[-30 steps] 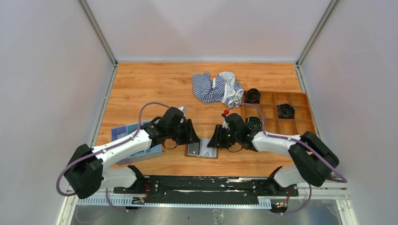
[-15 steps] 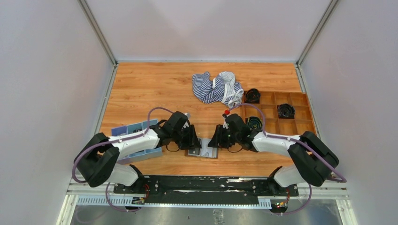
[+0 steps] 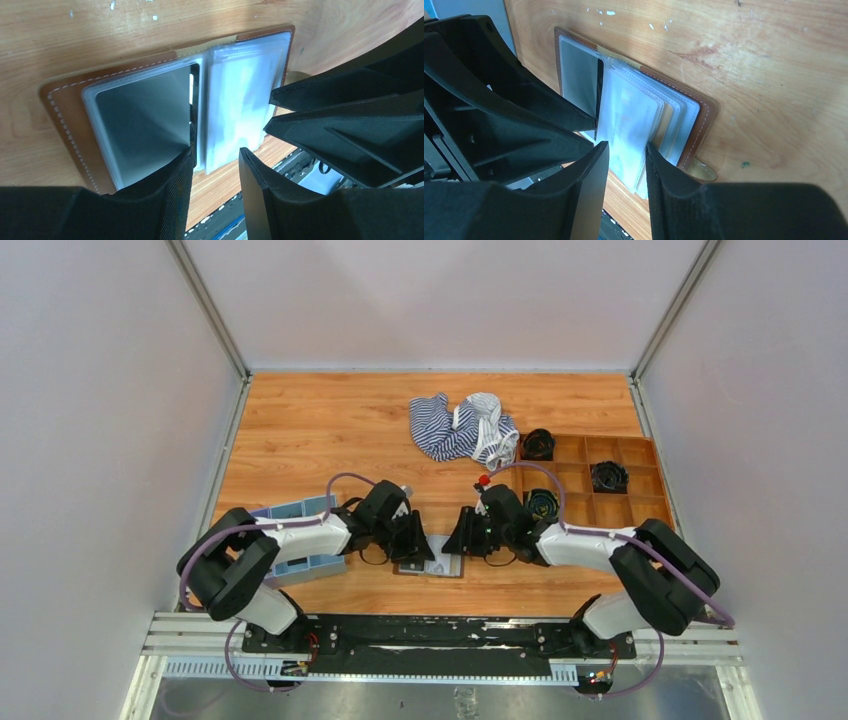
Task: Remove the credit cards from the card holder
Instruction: Remove the credit card from the card holder.
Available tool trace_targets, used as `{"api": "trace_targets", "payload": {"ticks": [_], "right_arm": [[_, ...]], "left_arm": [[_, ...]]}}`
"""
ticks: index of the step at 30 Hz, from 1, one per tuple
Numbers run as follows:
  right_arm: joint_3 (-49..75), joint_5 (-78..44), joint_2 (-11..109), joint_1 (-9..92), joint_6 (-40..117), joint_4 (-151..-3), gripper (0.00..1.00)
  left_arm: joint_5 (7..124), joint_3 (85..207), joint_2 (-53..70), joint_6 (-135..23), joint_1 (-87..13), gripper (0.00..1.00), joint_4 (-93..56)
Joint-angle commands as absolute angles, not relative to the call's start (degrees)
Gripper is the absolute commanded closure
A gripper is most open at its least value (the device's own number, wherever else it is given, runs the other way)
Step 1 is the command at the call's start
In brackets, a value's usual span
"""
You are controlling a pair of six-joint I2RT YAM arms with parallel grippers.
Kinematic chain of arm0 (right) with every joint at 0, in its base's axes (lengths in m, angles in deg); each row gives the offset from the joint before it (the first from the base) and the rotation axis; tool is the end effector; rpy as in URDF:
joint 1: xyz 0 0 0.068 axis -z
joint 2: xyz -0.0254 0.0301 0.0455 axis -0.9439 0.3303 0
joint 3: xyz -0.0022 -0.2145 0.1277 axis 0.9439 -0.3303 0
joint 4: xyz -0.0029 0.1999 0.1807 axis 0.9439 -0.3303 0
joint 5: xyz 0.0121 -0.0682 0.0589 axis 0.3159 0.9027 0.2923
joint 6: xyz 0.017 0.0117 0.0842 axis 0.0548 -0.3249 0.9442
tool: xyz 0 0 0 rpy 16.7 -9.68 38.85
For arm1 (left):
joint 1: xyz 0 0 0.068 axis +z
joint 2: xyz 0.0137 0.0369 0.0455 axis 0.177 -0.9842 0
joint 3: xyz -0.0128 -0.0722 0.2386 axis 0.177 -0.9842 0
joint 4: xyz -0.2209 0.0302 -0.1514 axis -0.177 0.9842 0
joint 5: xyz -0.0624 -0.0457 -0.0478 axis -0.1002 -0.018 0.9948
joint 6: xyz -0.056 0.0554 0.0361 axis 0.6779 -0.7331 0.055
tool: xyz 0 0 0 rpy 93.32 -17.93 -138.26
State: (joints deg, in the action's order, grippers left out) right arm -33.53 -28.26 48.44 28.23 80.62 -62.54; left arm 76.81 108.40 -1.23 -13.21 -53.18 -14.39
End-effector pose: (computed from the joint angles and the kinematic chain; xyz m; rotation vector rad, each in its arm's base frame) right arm 0.2058 0.2225 0.1005 -0.0685 2.4823 1.1636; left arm 0.1989 -0.2204 0.0785 -0.1034 2.7793 -1.0201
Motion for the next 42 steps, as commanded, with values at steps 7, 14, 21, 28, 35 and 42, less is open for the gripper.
{"api": "trace_targets", "payload": {"ticks": [7,14,21,28,35,42], "right_arm": [[-35.4,-33.3,53.9,27.5,83.0,-54.9,0.65],[-36.9,-33.0,54.5,27.6,84.2,-53.3,0.71],[-38.2,-34.7,52.5,27.6,85.2,-52.0,0.75],[-38.2,-36.0,49.7,27.6,85.5,-50.8,0.75],[-37.7,-38.8,52.2,27.6,86.0,-47.3,0.75],[-38.1,-34.7,50.5,27.6,86.4,-51.5,0.70]], "left_arm": [[73.5,109.2,0.3,-15.0,-53.6,0.56,-10.5],[72.7,108.2,0.0,-14.8,-53.5,0.61,-10.9],[73.6,107.8,0.8,-14.8,-53.5,0.67,-12.1],[71.3,110.4,3.4,-17.4,-53.5,0.56,-6.7],[69.1,114.9,5.0,-21.4,-53.5,0.51,1.8],[63.1,116.6,6.6,-22.7,-52.2,0.51,8.4]]}}
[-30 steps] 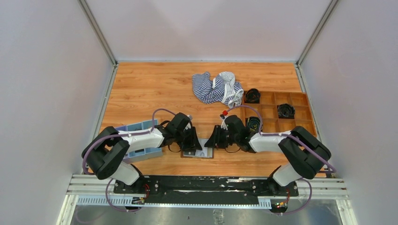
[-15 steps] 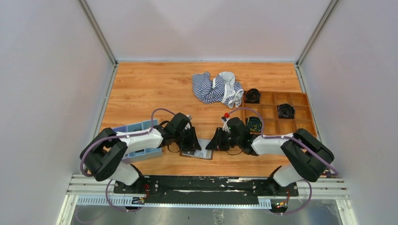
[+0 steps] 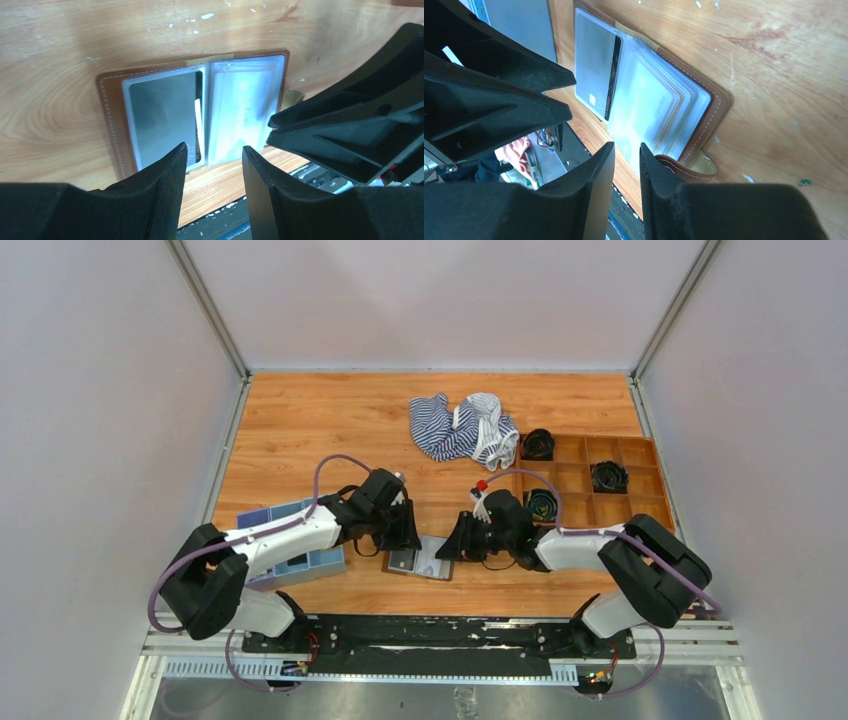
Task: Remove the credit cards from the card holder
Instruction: Remove the credit card from the card holder.
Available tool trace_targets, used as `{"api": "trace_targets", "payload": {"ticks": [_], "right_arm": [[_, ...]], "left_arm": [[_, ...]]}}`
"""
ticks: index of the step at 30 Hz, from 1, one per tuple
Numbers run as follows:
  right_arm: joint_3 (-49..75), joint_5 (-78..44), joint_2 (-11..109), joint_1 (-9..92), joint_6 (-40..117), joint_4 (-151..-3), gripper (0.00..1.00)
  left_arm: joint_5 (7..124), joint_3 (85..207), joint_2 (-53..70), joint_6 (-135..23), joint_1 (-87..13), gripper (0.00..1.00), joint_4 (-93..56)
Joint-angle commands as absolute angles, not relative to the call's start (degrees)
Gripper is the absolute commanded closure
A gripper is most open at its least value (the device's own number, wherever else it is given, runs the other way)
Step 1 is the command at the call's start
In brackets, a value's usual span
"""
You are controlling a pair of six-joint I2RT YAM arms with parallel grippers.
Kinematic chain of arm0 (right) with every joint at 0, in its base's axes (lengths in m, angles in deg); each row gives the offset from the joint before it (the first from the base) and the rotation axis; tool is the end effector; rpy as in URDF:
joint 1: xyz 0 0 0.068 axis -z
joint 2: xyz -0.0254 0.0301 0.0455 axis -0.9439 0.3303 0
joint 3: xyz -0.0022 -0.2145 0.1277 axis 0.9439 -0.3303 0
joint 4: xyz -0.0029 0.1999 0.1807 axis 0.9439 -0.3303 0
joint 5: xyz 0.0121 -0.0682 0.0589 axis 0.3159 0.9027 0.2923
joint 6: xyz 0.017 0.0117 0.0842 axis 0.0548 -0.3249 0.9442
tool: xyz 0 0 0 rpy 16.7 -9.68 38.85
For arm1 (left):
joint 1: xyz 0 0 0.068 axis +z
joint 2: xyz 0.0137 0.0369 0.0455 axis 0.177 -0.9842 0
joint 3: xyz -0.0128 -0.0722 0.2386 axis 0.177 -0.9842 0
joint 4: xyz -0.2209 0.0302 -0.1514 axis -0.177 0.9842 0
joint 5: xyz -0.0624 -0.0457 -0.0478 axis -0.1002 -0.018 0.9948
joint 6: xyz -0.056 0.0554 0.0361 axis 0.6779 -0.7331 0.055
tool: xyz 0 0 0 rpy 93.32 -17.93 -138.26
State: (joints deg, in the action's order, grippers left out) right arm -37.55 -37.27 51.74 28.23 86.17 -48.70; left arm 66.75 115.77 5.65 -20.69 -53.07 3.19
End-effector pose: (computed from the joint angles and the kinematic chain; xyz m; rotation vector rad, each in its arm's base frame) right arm 0.1960 0.2284 0.0937 -0.0905 2.4361 1.4228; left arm 0.2074 -0.2098 0.1225 -0.0155 2.7348 -0.7497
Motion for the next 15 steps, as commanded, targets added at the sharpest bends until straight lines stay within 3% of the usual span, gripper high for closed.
{"api": "trace_targets", "payload": {"ticks": [1,15], "right_arm": [[-38.2,-34.1,50.3,27.6,86.1,-52.3,0.69],[-38.5,-34.3,53.0,27.6,86.1,-51.9,0.66]], "left_arm": [[63.2,116.3,6.5,-22.7,-51.9,0.51,8.3],[65.8,112.9,-0.2,-22.8,-50.2,0.55,2.4]]}}
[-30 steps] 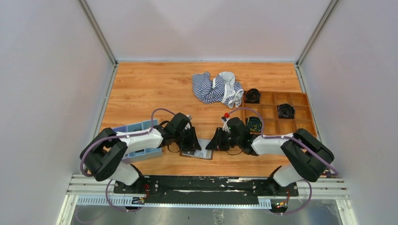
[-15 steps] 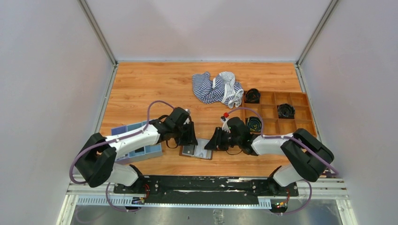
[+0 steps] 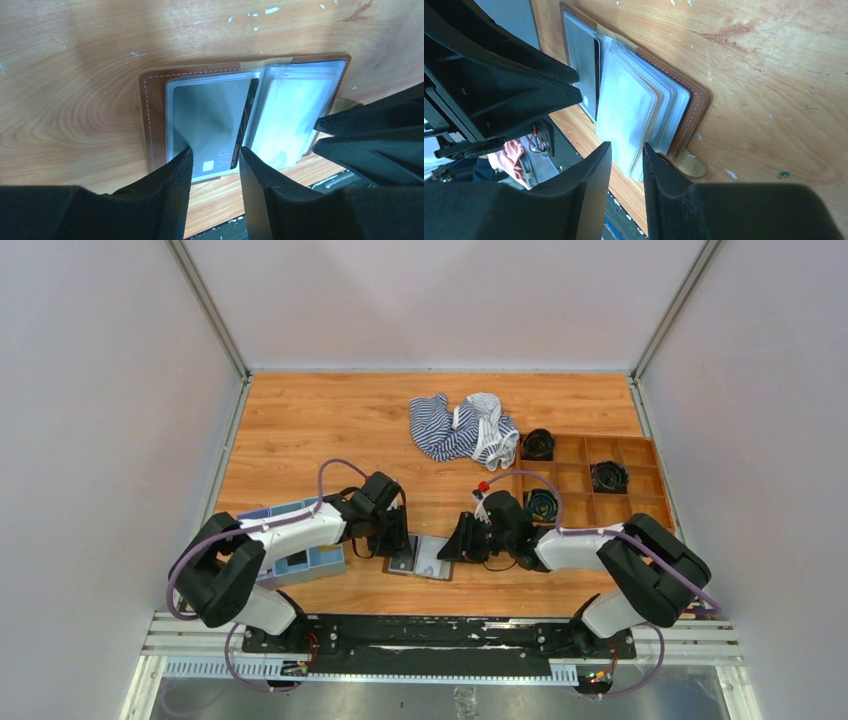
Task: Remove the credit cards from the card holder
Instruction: Remove the credit card from the card holder.
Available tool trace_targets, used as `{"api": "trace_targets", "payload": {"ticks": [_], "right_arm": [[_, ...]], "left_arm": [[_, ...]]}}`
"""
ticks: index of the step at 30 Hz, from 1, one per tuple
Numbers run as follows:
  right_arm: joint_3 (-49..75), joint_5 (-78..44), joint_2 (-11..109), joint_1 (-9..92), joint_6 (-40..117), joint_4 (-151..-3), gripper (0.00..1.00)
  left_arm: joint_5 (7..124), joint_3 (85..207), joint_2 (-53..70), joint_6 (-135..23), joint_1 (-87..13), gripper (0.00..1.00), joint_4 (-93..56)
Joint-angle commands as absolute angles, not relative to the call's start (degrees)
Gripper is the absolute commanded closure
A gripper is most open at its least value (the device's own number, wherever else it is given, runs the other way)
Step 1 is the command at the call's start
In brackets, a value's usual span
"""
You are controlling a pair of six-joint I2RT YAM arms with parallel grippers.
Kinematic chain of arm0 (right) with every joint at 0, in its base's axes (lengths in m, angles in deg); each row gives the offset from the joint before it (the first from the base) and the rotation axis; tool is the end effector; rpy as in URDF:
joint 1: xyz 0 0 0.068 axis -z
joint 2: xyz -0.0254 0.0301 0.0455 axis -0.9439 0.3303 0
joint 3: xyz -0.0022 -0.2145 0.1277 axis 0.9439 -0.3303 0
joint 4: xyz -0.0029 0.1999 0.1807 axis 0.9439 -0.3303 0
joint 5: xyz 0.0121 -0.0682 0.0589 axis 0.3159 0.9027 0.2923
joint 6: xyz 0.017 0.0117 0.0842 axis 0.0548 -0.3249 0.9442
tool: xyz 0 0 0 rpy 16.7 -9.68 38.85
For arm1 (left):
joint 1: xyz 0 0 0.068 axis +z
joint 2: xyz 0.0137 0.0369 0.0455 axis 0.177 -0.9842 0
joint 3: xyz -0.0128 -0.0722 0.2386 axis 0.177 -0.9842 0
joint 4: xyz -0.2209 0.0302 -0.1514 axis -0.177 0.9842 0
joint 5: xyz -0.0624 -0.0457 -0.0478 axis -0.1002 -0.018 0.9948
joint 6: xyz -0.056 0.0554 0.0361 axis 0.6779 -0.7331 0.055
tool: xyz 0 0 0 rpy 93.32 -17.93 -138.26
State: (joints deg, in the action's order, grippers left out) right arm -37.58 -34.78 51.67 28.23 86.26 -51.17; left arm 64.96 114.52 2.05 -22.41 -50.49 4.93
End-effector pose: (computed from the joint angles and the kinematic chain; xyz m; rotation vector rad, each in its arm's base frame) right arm 0.1965 0.2248 0.0879 -0.0430 2.4709 1.3582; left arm 0.2111 -0.1925 0.0961 -0.0623 2.8143 -0.6041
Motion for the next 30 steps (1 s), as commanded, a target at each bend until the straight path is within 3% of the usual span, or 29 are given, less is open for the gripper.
{"api": "trace_targets", "payload": {"ticks": [1,17,30], "right_arm": [[-38.4,-34.3,53.2,27.6,86.3,-51.8,0.66],[-34.3,-38.6,53.5,27.5,86.2,-48.5,0.67],[-22.7,-42.5,61.9,23.6,83.1,-49.3,0.68]], "left_arm": [[65.8,112.7,-0.8,-22.7,-50.2,0.55,1.9],[67.4,112.7,-2.0,-23.2,-50.1,0.57,0.8],[57.5,123.8,10.7,-27.4,-44.7,0.53,22.0]]}}
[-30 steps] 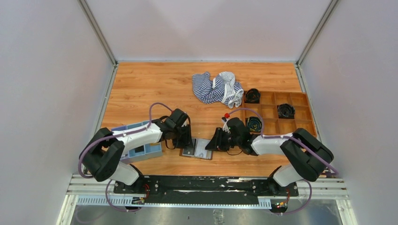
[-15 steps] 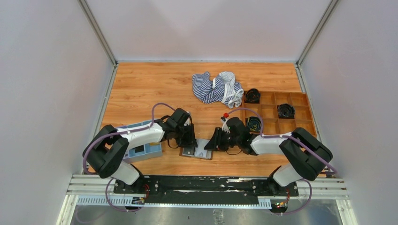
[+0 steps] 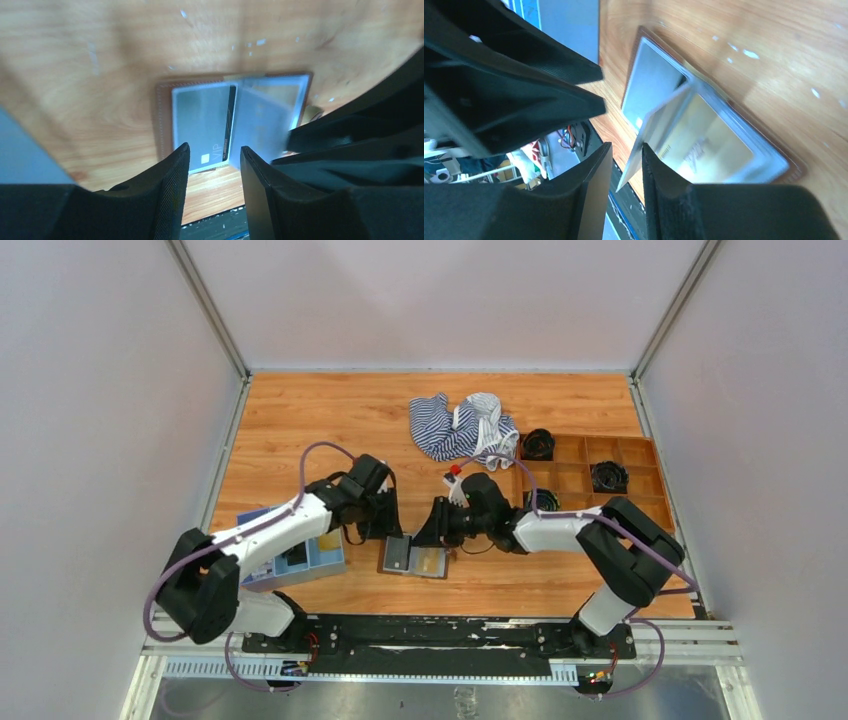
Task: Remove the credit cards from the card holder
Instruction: Remove the credit card from the card holder.
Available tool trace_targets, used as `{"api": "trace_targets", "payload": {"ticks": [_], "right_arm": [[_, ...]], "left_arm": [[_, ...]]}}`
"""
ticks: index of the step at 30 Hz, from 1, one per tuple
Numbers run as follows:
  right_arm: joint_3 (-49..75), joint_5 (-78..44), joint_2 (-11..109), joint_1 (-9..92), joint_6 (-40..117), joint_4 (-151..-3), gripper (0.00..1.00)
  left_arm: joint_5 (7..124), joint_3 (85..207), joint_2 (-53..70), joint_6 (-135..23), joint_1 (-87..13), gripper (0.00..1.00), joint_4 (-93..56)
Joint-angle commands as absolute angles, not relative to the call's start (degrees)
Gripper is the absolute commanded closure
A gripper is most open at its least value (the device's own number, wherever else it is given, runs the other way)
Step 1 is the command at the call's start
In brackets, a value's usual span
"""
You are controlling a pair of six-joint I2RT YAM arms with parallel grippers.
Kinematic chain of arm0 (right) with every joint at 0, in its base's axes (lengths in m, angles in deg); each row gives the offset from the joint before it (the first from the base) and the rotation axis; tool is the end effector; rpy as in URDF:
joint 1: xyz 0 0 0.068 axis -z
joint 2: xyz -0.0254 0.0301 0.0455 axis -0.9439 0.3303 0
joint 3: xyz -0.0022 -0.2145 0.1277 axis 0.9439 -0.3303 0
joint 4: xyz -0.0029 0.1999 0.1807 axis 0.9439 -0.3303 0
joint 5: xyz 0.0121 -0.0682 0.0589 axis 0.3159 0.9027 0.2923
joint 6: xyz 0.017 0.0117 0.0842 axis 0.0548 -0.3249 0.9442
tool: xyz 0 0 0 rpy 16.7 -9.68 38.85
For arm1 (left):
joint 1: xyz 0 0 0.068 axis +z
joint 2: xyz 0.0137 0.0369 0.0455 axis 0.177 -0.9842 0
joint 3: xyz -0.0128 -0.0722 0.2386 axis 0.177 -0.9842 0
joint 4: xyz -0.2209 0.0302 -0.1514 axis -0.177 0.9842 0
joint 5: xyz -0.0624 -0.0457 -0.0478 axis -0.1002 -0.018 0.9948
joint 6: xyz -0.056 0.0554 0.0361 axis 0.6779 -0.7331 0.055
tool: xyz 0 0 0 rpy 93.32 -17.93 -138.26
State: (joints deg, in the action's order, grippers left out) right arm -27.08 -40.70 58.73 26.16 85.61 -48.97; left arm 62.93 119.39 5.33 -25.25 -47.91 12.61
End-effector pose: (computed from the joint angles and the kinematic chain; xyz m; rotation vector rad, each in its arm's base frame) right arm 0.2148 0.2677 0.1145 -0.2116 2.3936 1.5191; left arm 0.2234 -0.1823 0.1279 -0.0667 2.7764 -0.5474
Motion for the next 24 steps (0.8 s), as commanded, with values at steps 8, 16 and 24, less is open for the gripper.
{"api": "trace_targets", "payload": {"ticks": [8,16,24], "right_arm": [[-16.4,-42.2,67.9,20.1,83.5,-49.3,0.66],[-23.2,-36.5,63.3,21.3,81.3,-54.1,0.64],[-25.7,-35.1,66.6,22.1,85.5,-50.8,0.68]], "left_arm": [[57.6,125.0,17.8,-28.5,-38.6,0.52,25.2],[67.5,120.9,15.4,-29.6,-39.0,0.52,20.4],[71.2,114.8,8.7,-27.4,-39.3,0.67,11.2]]}}
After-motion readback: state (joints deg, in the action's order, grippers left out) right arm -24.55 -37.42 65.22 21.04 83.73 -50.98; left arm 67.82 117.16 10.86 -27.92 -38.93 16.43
